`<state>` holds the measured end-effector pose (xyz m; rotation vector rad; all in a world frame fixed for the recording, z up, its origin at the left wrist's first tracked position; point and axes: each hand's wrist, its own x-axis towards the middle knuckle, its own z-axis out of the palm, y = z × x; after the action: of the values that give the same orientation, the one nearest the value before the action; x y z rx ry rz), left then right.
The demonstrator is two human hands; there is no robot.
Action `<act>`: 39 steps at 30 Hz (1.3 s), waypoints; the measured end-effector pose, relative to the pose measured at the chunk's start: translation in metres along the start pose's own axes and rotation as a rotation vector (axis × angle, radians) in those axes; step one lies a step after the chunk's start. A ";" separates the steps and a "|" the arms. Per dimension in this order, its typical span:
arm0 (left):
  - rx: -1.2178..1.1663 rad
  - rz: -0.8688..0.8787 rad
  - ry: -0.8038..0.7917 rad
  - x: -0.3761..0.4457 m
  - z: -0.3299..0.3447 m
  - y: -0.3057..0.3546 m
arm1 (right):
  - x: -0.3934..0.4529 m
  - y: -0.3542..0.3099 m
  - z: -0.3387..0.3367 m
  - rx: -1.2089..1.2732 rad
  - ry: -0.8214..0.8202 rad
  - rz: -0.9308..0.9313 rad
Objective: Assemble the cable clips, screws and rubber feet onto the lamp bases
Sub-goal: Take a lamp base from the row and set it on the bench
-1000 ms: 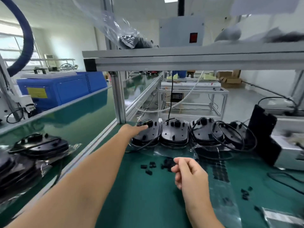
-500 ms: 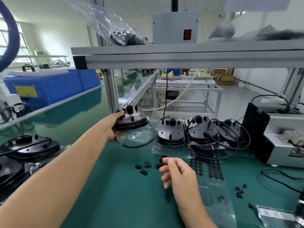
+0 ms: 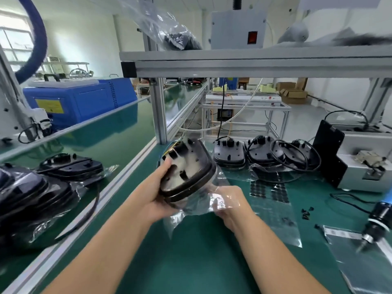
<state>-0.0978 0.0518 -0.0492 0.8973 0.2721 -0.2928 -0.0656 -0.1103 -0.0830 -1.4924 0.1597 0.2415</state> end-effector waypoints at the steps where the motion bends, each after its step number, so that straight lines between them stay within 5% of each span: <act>1: -0.018 0.042 0.014 -0.002 -0.003 0.000 | 0.000 -0.005 0.001 0.009 -0.009 -0.028; 8: -0.149 0.214 0.302 -0.011 -0.028 -0.003 | -0.040 -0.020 -0.003 -0.217 -0.003 -0.416; 11: -0.006 0.208 0.348 -0.015 -0.033 -0.014 | -0.068 -0.004 -0.009 -0.251 -0.053 -0.568; 15: 0.392 0.052 0.215 -0.022 -0.024 -0.030 | -0.092 0.008 -0.024 -0.320 -0.081 -0.691; 21: 0.616 -0.067 -0.003 -0.030 0.004 -0.052 | -0.120 0.019 -0.060 -0.783 0.013 -0.888; 27: 0.801 0.032 -0.009 -0.031 0.017 -0.084 | -0.139 0.027 -0.068 -0.677 0.017 -0.801; 31: 1.469 0.328 0.042 -0.042 0.005 -0.071 | -0.141 0.028 -0.059 -0.609 0.008 -0.705; 33: 1.595 0.372 -0.016 -0.049 -0.007 -0.057 | -0.140 0.026 -0.053 -0.586 -0.015 -0.649; 39: 0.992 0.321 -0.034 -0.075 -0.037 -0.021 | -0.136 0.009 -0.015 -0.347 -0.190 -0.381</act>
<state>-0.1789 0.0794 -0.0602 1.8878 -0.0790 -0.1300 -0.1982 -0.1329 -0.0580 -1.7986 -0.3332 0.1039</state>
